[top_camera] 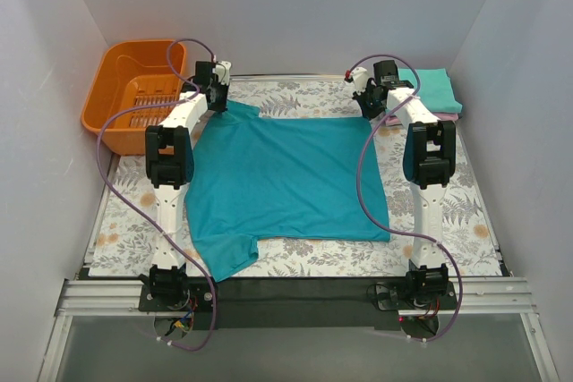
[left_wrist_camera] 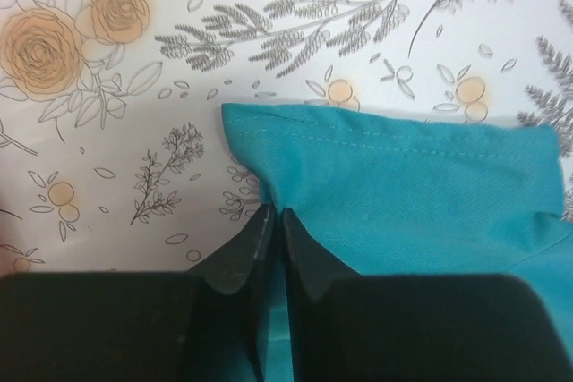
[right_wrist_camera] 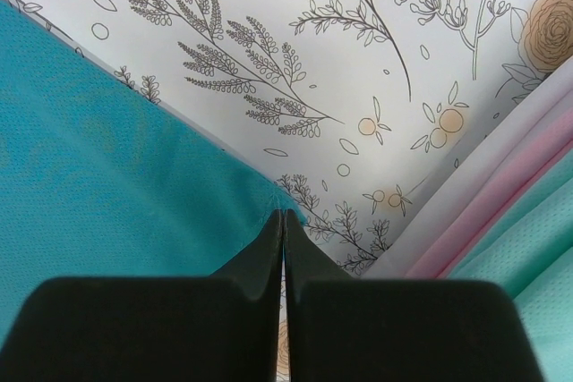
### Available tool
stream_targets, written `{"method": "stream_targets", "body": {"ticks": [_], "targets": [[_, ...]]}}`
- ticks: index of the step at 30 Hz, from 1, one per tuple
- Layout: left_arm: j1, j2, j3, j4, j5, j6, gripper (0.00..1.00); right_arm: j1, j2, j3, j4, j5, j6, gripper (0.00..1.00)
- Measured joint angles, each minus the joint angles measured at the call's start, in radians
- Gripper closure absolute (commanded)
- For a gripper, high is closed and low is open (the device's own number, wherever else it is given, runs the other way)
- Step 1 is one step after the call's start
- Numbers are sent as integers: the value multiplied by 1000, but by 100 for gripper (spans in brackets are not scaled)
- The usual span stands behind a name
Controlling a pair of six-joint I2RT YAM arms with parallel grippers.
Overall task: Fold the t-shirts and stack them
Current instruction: Flatten the tshirt out, then fold the tshirt
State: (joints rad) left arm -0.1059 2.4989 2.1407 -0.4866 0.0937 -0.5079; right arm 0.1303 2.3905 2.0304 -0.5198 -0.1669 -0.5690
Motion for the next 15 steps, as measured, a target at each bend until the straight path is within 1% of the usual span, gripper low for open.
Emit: {"method": "stream_targets", "body": {"ticks": [1, 8, 11, 15], "targets": [[0, 0, 4, 7, 0, -1, 100, 0, -1, 0, 0, 0, -2, 99], [0, -6, 5, 31, 7, -6, 100, 0, -36, 0, -1, -4, -12, 99], [3, -38, -28, 47, 17, -6, 100, -3, -80, -10, -1, -15, -15, 99], [10, -119, -115, 64, 35, -4, 100, -8, -155, -43, 1, -29, -30, 99]]}}
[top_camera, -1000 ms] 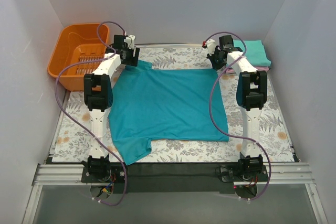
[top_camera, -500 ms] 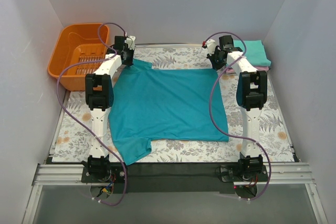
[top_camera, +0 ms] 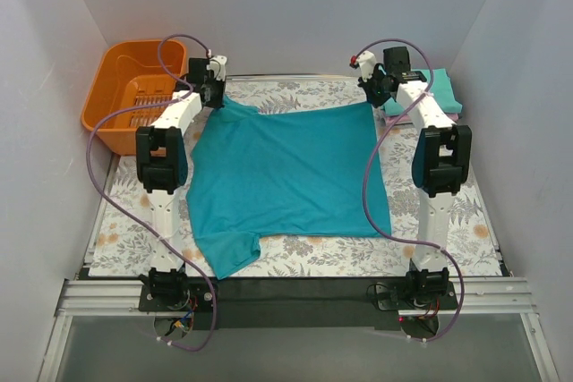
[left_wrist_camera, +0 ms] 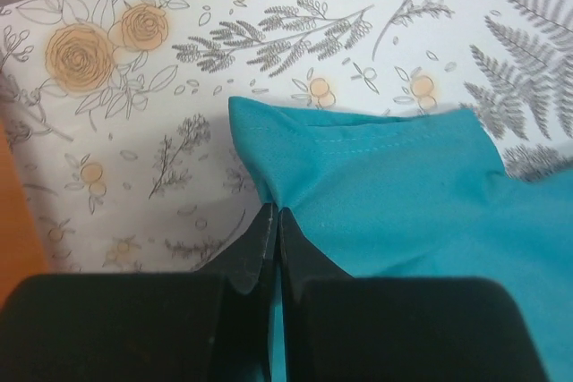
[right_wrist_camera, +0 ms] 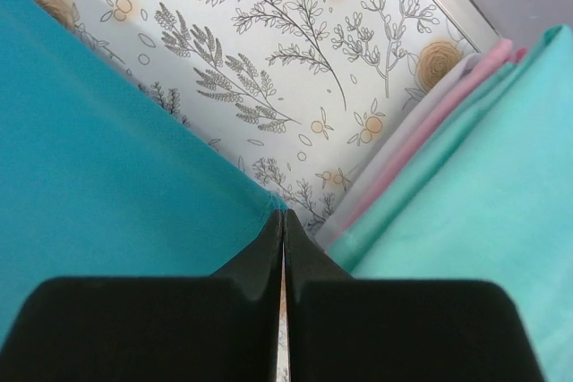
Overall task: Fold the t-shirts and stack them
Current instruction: Fold the tshirt
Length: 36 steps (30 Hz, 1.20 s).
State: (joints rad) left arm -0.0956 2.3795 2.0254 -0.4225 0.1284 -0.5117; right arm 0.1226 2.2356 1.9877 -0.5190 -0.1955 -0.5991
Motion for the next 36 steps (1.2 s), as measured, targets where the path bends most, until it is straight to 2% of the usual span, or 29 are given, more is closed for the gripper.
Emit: {"method": "stream_targets", "body": {"ticks": [12, 19, 30, 36], "targets": [[25, -396, -394, 43, 91, 61, 100, -22, -130, -178, 6, -43, -69, 99], [26, -547, -592, 58, 119, 93, 100, -31, -203, -292, 6, -73, -109, 99], [16, -591, -832, 61, 127, 95, 100, -31, -245, -442, 14, -111, -167, 99], [9, -588, -882, 60, 122, 115, 100, -29, -248, -573, 10, -114, -219, 99]]}}
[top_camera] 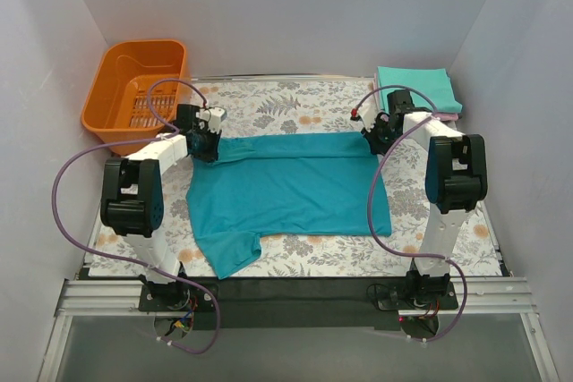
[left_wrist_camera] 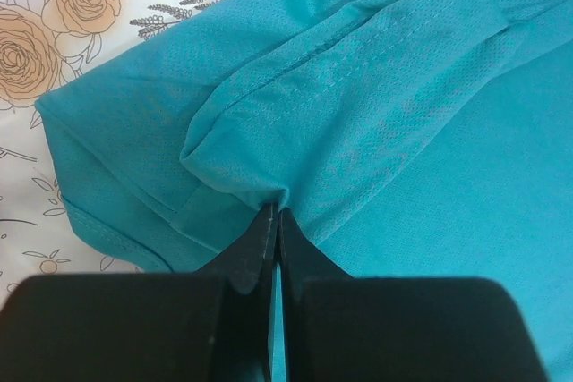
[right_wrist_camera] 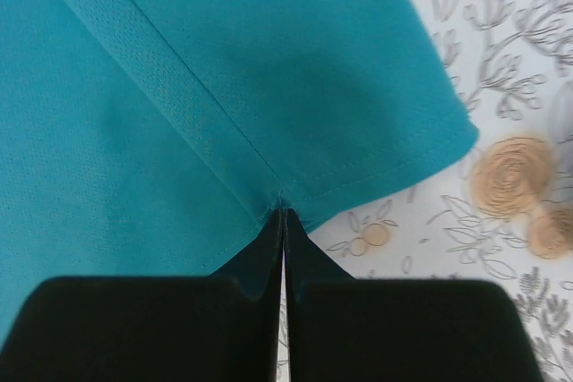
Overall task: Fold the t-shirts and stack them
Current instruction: Fold the tshirt
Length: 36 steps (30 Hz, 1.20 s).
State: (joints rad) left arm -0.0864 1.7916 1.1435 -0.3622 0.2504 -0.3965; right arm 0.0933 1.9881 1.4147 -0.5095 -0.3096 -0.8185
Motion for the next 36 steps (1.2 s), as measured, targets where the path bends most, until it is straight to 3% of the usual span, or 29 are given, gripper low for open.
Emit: {"method": "stream_targets", "body": {"ticks": [2, 6, 8, 10, 19, 28, 35, 36], "targets": [[-1, 0, -2, -4, 2, 15, 89, 2, 0, -24, -7, 0, -15, 99], [0, 1, 25, -65, 8, 42, 64, 7, -11, -22, -27, 0, -31, 62], [3, 2, 64, -109, 19, 41, 53, 8, -16, -9, -52, 0, -37, 55], [8, 2, 113, -135, 34, 41, 52, 10, -22, 10, -76, -3, -39, 54], [21, 89, 335, -185, 53, 13, 54, 11, -61, 137, -142, -39, 26, 62], [21, 240, 357, -245, 21, -4, 57, 12, -55, 164, -174, -43, 75, 63], [21, 241, 357, -262, 27, 4, 84, 12, -53, 168, -181, -42, 83, 65], [21, 239, 356, -262, 31, 9, 92, 12, -53, 168, -182, -42, 83, 66]]}}
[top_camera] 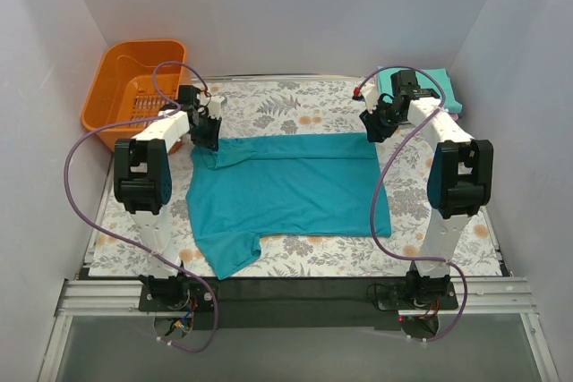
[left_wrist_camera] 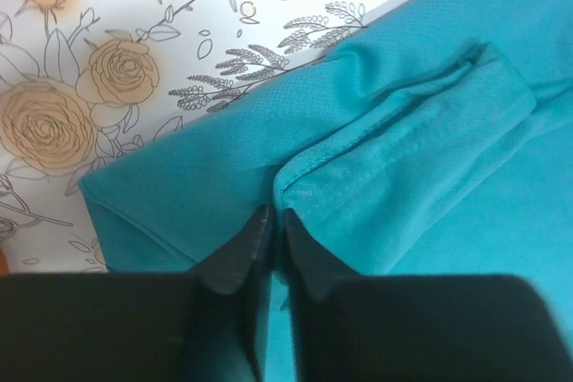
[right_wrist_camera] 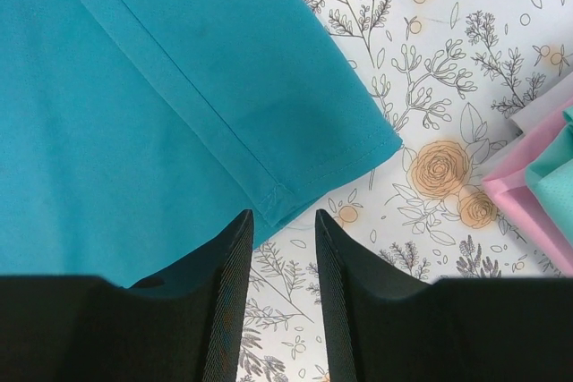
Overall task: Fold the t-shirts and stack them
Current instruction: Fold the tshirt
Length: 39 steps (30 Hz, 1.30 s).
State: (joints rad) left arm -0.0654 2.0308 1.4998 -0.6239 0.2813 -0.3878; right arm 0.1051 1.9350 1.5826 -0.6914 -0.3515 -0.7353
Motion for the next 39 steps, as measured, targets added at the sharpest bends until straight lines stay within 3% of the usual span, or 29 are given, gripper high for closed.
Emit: {"method": "stream_targets", "body": {"ticks": [3, 13, 14, 17, 19, 23, 26, 27, 29, 34, 39], "targets": [[0, -16, -5, -2, 19, 10, 100, 0, 0, 3, -4, 0, 1, 66], [-7, -253, -161, -68, 208, 174, 100, 1, 1, 7, -11, 2, 0, 66], [-12, -275, -184, -82, 226, 210, 85, 1, 1, 7, -11, 2, 0, 64], [-33, -314, -257, -148, 259, 335, 69, 1, 1, 7, -13, 2, -3, 63], [-44, -318, -295, -196, 271, 397, 61, 1, 1, 6, -14, 2, -5, 63], [-52, -320, -319, -247, 285, 466, 59, 2, 1, 6, -16, 3, -5, 64], [-51, -319, -292, -244, 288, 455, 59, 3, 1, 6, -16, 4, -4, 64], [-51, -316, -277, -238, 288, 446, 50, 4, 1, 6, -16, 5, -4, 65], [-51, -300, -228, -209, 287, 397, 48, 7, 1, 6, -17, 5, -4, 65], [-55, -190, -96, -118, 288, 260, 45, 9, 1, 6, -17, 5, -1, 66], [-81, -103, -68, -53, 283, 183, 47, 13, 2, 6, -17, 8, 0, 66]]}}
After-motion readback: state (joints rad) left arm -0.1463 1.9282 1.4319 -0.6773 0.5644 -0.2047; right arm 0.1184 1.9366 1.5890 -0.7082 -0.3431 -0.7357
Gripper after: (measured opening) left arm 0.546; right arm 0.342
